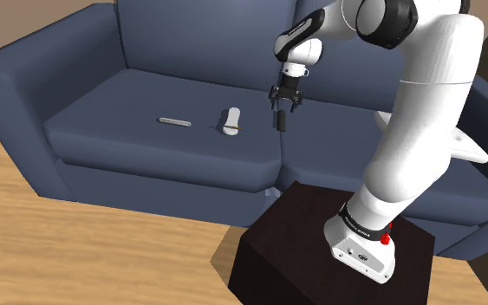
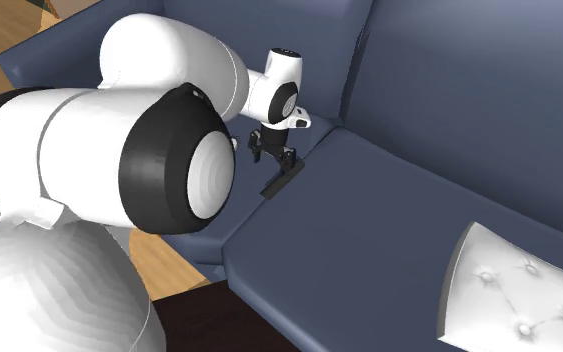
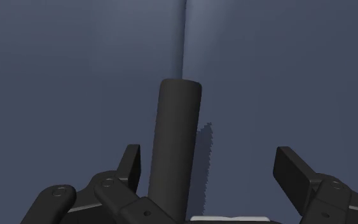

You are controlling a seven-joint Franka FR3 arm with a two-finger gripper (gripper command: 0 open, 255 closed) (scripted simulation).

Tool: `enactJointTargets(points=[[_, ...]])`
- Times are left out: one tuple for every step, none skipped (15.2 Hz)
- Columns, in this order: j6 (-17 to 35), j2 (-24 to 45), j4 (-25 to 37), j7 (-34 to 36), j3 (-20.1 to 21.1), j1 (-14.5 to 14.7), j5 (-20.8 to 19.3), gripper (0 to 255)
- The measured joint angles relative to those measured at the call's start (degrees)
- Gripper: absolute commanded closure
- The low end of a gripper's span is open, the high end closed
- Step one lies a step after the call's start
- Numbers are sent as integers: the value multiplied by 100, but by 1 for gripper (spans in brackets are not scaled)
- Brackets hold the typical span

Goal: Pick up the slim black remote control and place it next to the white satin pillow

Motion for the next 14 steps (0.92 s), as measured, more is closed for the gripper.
enactJointTargets(points=[[36, 146, 86, 19, -21, -63, 69, 0], [71, 344, 225, 46, -29, -128, 157, 0], [58, 576, 435, 33, -46, -233, 243, 0], [52, 755, 595, 36, -52, -306, 307, 0], [85, 805, 600, 35, -57, -333, 335, 0], [149, 852, 581, 49, -45, -330, 364, 0], [202, 914, 587, 40, -31, -339, 391, 0], [266, 949, 552, 24, -23, -345, 411, 0], [328, 981, 522, 15, -12, -345, 431, 0], [379, 1030, 516, 3, 1, -350, 452, 0], [446, 1081, 497, -11, 17, -354, 477, 0], [484, 1105, 481, -25, 23, -359, 489, 0], [512, 1114, 461, -31, 27, -359, 496, 0], [528, 1118, 450, -31, 30, -356, 500, 0]])
